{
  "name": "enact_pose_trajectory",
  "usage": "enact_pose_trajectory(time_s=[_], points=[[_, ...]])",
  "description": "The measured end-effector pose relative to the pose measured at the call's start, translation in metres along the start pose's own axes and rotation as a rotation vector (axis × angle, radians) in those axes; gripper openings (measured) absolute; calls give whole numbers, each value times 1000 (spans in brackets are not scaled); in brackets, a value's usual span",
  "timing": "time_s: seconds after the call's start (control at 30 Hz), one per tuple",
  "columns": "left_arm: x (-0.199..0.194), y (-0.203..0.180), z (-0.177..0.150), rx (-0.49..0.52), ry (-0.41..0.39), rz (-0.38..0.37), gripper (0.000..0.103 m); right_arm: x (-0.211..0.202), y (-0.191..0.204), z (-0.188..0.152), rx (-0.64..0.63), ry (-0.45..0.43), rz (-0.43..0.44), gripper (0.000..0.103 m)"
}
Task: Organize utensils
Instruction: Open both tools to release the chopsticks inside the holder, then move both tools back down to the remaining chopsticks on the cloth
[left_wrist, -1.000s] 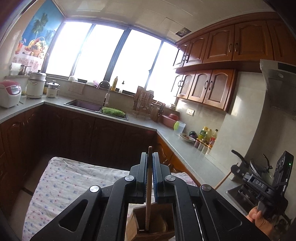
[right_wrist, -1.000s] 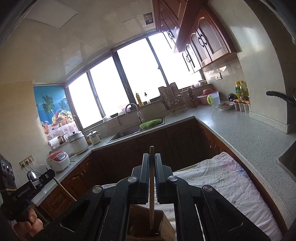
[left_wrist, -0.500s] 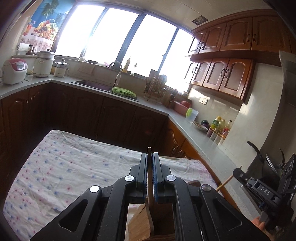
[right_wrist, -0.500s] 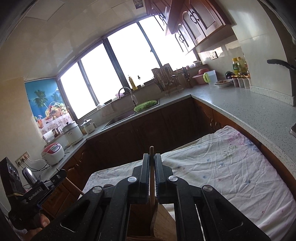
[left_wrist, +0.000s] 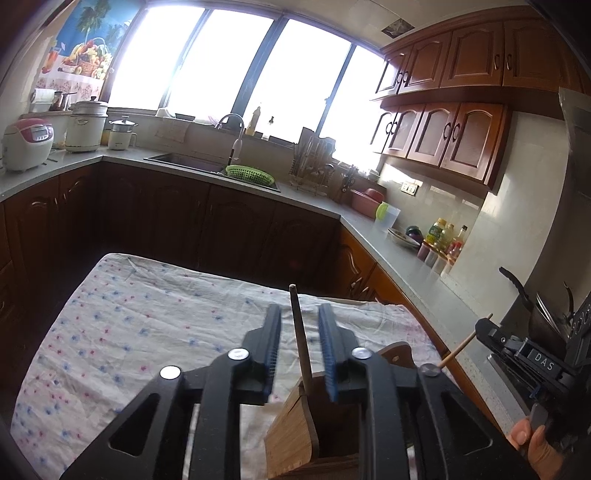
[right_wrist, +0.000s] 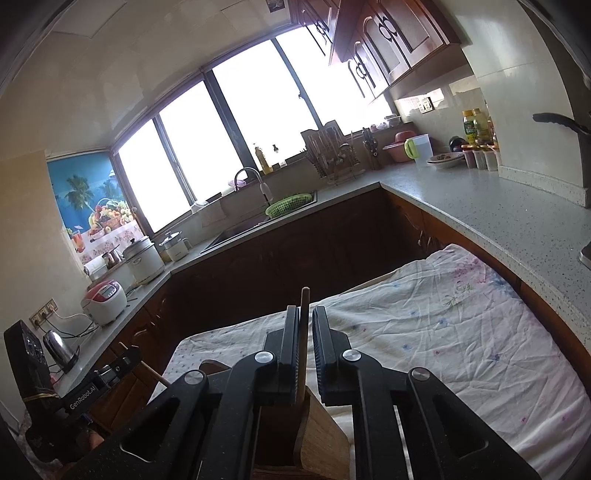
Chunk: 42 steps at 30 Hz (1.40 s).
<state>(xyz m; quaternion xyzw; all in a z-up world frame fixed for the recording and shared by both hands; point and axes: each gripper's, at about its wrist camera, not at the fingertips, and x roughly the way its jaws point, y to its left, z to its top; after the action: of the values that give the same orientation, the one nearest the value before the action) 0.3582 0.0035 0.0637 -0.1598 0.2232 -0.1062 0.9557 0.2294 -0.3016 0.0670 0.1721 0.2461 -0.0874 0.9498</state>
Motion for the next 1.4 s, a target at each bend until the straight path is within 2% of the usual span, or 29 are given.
enact_pose_trajectory(time_s=[0.03,0.07,0.1,0.13,0.17,0.23,0.27,0.33,0.63,0.83,1.1,1.4], points=[[-6,2,0,-1,-7,3,45,0,-1,0,5,5,-2,21],[-10,1,2,0,-17,4,56,-2,-2,1,11,6,1,39],[-16,2,1,2,-26,8,65,-5,-3,1,17,0,2,51],[-25,4,-4,4,-34,11,67,-9,-4,2,22,-13,-1,71],[-31,4,-3,3,-40,14,71,-15,-4,3,26,-31,-2,78],[-43,3,-10,5,-41,25,81,-27,-6,4,34,-50,4,84],[-50,3,-13,3,-44,26,83,-33,-7,5,39,-56,9,90],[-68,6,-23,5,-48,19,83,-47,-9,3,46,-72,16,95],[-140,5,-68,39,-48,42,89,-102,-21,-27,40,-67,-13,99],[-166,-1,-101,68,15,33,89,-127,-32,-61,34,-18,-58,100],[-175,6,-130,49,144,34,89,-145,-52,-107,46,69,-112,100],[-161,-10,-132,94,262,50,89,-146,-63,-134,71,149,-131,100]])
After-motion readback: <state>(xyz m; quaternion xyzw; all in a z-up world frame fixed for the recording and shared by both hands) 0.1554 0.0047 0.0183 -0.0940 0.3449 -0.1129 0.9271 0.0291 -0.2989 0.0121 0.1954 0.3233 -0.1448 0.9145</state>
